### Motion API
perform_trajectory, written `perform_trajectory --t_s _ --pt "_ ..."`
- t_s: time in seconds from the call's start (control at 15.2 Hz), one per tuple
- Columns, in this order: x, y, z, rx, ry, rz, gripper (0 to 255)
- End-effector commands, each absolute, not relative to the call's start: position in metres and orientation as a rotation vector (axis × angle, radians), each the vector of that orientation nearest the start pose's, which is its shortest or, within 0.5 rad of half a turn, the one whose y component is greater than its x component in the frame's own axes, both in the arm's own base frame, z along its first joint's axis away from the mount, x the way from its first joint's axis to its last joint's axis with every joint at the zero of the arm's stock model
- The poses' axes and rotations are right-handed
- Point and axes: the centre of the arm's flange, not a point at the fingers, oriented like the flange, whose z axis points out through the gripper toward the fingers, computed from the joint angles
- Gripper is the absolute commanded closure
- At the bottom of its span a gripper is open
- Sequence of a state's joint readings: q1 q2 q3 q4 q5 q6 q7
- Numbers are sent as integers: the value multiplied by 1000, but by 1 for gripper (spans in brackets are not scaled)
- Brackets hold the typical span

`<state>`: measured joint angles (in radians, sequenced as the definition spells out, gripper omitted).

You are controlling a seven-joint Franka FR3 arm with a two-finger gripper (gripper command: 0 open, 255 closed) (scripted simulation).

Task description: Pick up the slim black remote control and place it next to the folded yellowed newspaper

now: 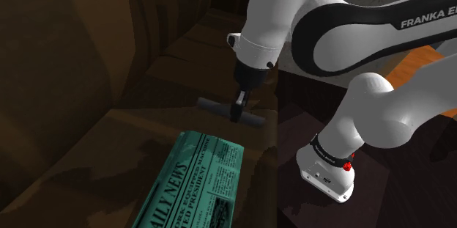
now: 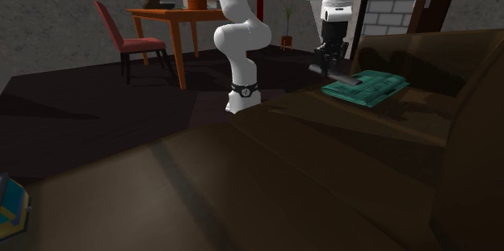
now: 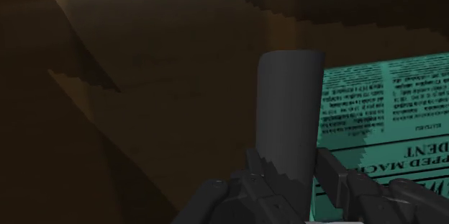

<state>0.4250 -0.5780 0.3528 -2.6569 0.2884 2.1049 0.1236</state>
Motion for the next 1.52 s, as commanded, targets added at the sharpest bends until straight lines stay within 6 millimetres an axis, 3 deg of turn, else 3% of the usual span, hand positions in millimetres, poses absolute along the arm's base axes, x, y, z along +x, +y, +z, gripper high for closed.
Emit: perform_trajectory --t_s 0.0,0.79,1.32,1.39,1.45 --pt "254 266 401 -3004 -693 21 255" --pt "254 266 336 -3004 -693 21 255" --pt "254 266 336 -3004 -693 21 255" --pt "254 266 336 -3004 -693 21 0" --pt "254 266 336 -3004 -693 21 0"
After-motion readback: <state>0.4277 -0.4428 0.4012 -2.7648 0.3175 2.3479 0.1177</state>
